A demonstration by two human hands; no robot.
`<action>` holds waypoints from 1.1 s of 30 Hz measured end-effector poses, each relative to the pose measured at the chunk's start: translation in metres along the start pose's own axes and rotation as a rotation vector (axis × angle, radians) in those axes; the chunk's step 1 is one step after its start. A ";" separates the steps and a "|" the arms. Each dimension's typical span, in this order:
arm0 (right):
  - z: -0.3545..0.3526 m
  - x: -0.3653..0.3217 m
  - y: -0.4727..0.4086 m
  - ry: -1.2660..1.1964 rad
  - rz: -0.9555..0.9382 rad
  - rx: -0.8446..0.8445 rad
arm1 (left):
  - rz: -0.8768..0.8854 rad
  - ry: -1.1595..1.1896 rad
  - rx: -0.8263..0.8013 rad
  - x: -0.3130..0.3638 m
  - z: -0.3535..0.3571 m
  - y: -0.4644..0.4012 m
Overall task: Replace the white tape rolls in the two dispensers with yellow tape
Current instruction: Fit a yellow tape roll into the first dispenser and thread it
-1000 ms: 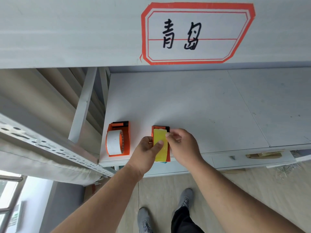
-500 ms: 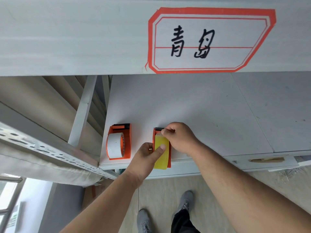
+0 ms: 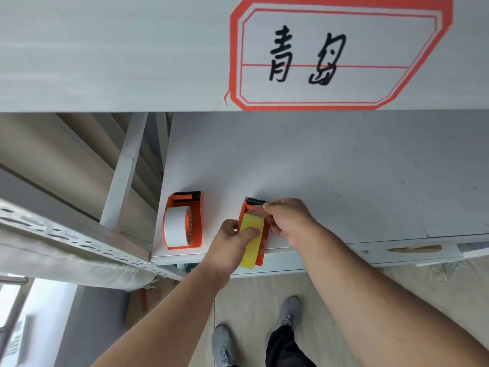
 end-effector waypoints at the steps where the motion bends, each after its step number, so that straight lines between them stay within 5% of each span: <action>1: -0.001 0.001 0.001 -0.013 -0.001 0.015 | -0.006 0.006 -0.001 0.001 0.000 0.001; 18: -0.014 0.017 0.017 0.282 -0.091 0.317 | 0.122 -0.307 0.116 0.015 -0.004 -0.003; 33: -0.022 0.018 0.007 0.172 -0.037 0.294 | 0.113 -0.318 0.069 0.015 -0.003 0.001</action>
Point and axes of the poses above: each hand's wrist, its own y-axis away from the middle knuckle, its own z-axis out of the palm, x = y × z, the point moved 9 cm from there along -y, towards the middle knuckle, and after that the axes turned 15 degrees about y, right-handed, at the moved point
